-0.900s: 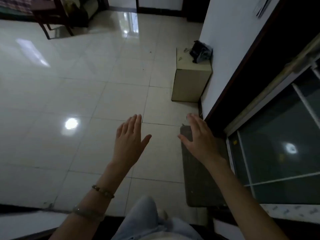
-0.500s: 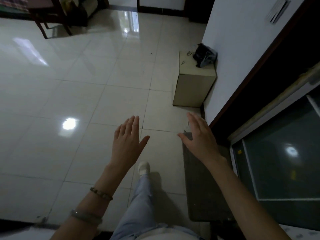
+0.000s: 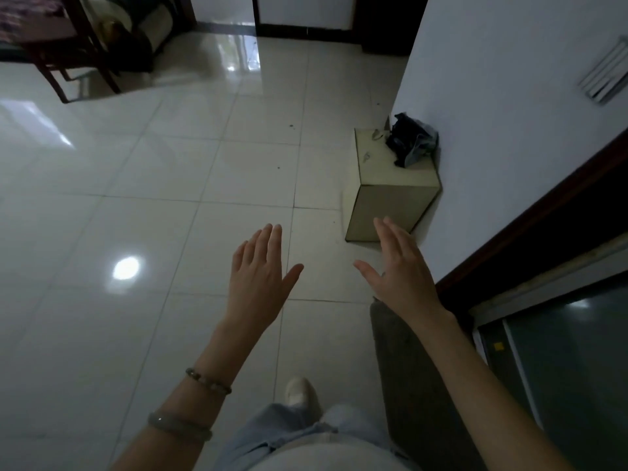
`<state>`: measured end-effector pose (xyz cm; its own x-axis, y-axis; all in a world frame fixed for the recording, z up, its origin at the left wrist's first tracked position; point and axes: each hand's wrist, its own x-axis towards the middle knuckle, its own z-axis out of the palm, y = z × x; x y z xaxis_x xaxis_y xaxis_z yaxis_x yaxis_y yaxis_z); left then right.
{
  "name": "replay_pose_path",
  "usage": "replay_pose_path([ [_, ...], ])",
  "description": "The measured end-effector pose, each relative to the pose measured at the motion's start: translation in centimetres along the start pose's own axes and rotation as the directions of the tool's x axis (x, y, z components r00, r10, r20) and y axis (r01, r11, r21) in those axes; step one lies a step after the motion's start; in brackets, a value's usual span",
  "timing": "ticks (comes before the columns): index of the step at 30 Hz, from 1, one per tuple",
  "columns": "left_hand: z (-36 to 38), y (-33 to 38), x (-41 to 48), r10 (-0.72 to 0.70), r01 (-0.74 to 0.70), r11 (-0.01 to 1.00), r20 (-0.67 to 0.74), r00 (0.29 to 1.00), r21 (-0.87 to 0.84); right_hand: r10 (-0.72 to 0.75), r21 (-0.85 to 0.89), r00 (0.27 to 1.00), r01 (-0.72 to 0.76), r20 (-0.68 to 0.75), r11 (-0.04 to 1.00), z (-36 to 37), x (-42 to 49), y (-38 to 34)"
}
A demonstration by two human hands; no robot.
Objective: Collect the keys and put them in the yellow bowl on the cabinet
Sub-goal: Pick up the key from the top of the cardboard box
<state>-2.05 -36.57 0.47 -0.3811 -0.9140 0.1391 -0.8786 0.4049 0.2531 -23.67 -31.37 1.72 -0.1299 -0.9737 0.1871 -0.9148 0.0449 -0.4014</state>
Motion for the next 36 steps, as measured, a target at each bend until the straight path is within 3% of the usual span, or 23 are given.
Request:
replay_pose_path([
  [11, 3.0, -2.8, 15.5, 0.052, -0.051, 0.999, 0.043, 0.998, -0.018, 0.049, 0.005, 0.999, -0.049, -0.024, 0.999, 3.2, 15.1, 2.9],
  [24, 6.9, -3.7, 41.2, 0.119, -0.118, 0.993, 0.101, 0.988, -0.012, 0.138, 0.013, 0.990, -0.137, -0.038, 0.990, 5.0, 38.5, 11.1],
  [36, 9.9, -5.3, 57.2, 0.225, -0.221, 0.974, 0.134, 0.965, -0.037, 0.199, -0.019, 0.979, -0.200, -0.050, 0.980, 6.8, 51.7, 15.1],
])
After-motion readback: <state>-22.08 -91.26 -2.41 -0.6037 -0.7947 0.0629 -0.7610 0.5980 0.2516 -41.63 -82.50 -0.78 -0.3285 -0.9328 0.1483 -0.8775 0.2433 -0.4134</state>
